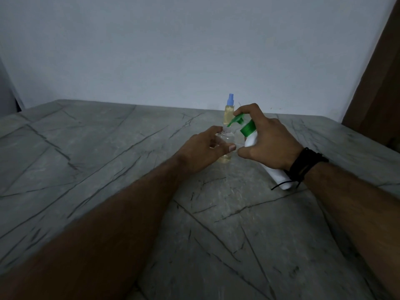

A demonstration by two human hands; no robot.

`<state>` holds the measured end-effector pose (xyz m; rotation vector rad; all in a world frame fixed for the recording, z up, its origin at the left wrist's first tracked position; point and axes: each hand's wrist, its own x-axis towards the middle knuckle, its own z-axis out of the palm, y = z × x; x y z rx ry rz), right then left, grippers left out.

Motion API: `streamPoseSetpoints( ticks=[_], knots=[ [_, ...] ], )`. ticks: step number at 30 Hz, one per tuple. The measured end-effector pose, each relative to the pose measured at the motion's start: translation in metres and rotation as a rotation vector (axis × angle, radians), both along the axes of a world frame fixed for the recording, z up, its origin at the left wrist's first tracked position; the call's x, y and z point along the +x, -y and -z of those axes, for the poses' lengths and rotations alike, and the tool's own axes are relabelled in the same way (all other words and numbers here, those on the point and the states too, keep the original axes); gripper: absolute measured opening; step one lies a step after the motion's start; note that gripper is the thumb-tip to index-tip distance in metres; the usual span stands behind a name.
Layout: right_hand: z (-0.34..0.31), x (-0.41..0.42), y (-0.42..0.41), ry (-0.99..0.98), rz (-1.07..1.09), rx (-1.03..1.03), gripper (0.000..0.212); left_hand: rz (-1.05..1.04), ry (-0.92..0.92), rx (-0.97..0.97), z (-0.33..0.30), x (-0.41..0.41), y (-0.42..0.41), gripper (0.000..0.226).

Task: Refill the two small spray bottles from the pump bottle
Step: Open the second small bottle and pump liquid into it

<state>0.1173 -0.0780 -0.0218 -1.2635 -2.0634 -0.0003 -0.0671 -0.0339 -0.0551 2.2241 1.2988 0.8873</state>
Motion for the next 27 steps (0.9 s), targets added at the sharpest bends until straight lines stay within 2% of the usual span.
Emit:
streamPoseSetpoints(
  ticks=[7,27],
  knots=[
    [0.0018,0.0009,-0.0023,0.005,-0.006,-0.002,0.077,-0.004,0.003,-0.002,-0.0011,0.0004,0.0004,0.064],
    [0.0015,0.0011,-0.0012,-0.007,-0.001,0.002,0.074,0.000,0.010,-0.004,0.0012,-0.0002,-0.0018,0.064]
  ],
)
